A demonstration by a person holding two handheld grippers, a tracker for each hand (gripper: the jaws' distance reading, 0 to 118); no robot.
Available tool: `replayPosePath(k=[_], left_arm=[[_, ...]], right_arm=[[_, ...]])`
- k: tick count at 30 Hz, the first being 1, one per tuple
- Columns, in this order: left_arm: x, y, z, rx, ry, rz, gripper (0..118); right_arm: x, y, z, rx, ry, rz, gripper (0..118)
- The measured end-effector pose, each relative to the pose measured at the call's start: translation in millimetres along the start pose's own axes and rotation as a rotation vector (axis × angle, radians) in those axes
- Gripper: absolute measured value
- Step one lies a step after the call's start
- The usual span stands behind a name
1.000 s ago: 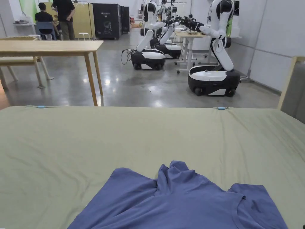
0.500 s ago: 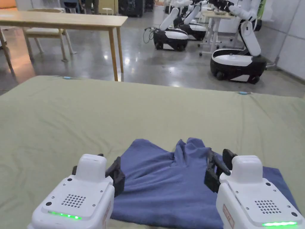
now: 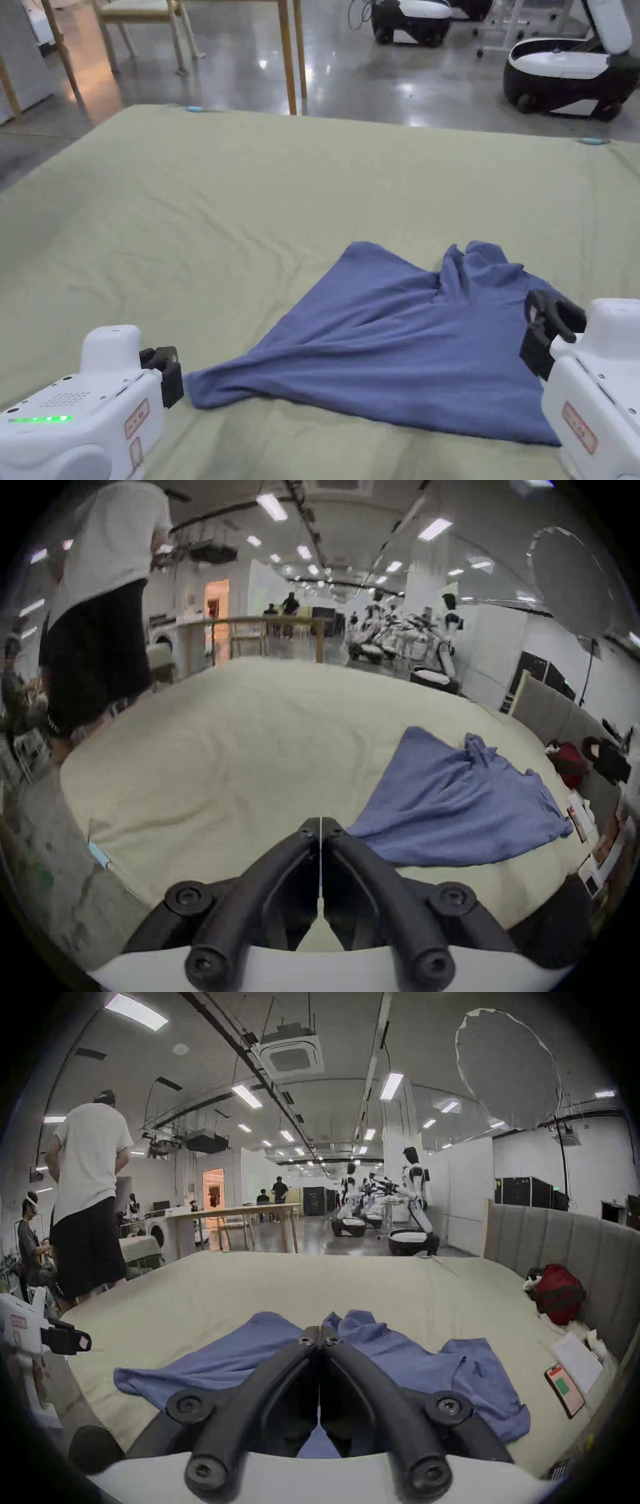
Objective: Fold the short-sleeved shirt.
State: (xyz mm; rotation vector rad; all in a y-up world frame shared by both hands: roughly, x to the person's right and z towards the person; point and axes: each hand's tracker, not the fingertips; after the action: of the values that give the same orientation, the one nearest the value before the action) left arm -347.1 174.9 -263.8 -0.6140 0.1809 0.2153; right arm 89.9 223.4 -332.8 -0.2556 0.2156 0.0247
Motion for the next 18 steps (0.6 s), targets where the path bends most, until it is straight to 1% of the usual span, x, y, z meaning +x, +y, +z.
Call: replayPosePath(k=[1, 2, 3, 4, 5, 6, 7, 8, 10, 12, 13, 15, 17, 18], left_arm=[[-6.4, -0.4, -5.7, 0.001, -0.003, -0.003, 3], [-4.9, 2.1, -7.0, -0.010, -0.008, -0.005, 21], [-6.8, 3.0, -12.6, -0.026, -0.014, -0.010, 57], [-8.2, 3.3, -22.1, -0.068, -0.025, -0.022, 102], [-8.5, 2.7, -32.6, -0.111, -0.033, -0.042, 117], [-2.5, 11.5, -25.9, -0.021, -0.138, -0.100, 115], [-1.4, 16.5, -31.4, -0.082, -0.087, -0.090, 116], [1.9, 20.2, -38.9, -0.133, -0.086, -0.083, 116], [2.3, 18.6, -50.5, -0.148, -0.108, -0.101, 115], [5.2, 19.7, -59.3, -0.183, -0.127, -0.100, 107], [7.0, 20.5, -63.0, -0.201, -0.147, -0.103, 100], [1.5, 11.4, -79.6, -0.240, -0.171, -0.132, 71], [-1.8, 17.1, -83.8, -0.279, -0.227, -0.108, 25], [-7.1, 8.6, -91.6, -0.291, -0.259, -0.109, 23]], right_arm=[[-3.0, -3.9, -2.6, -0.014, -0.002, -0.002, 1], [-6.2, -7.3, -5.5, -0.027, -0.006, -0.005, 1], [-8.5, -9.7, -7.7, -0.035, -0.008, -0.008, 1], [-11.0, -11.8, -10.2, -0.047, -0.009, -0.011, 1], [-14.3, -13.5, -12.5, -0.054, -0.008, -0.010, 1], [-16.4, -14.8, -14.3, -0.058, -0.012, -0.008, 1], [-18.2, -15.8, -16.5, -0.065, -0.018, -0.004, 1], [-19.3, -16.6, -18.9, -0.073, -0.020, -0.002, 1], [-20.3, -17.7, -22.4, -0.083, -0.030, -0.003, 1], [-20.5, -18.1, -24.3, -0.089, -0.038, -0.009, 1], [-20.3, -19.4, -24.7, -0.091, -0.047, -0.010, 1], [-20.5, -20.2, -26.8, -0.101, -0.055, -0.013, 1], [-21.4, -22.0, -27.1, -0.107, -0.066, -0.016, 1], [-21.3, -22.1, -26.9, -0.109, -0.068, -0.019, 1]])
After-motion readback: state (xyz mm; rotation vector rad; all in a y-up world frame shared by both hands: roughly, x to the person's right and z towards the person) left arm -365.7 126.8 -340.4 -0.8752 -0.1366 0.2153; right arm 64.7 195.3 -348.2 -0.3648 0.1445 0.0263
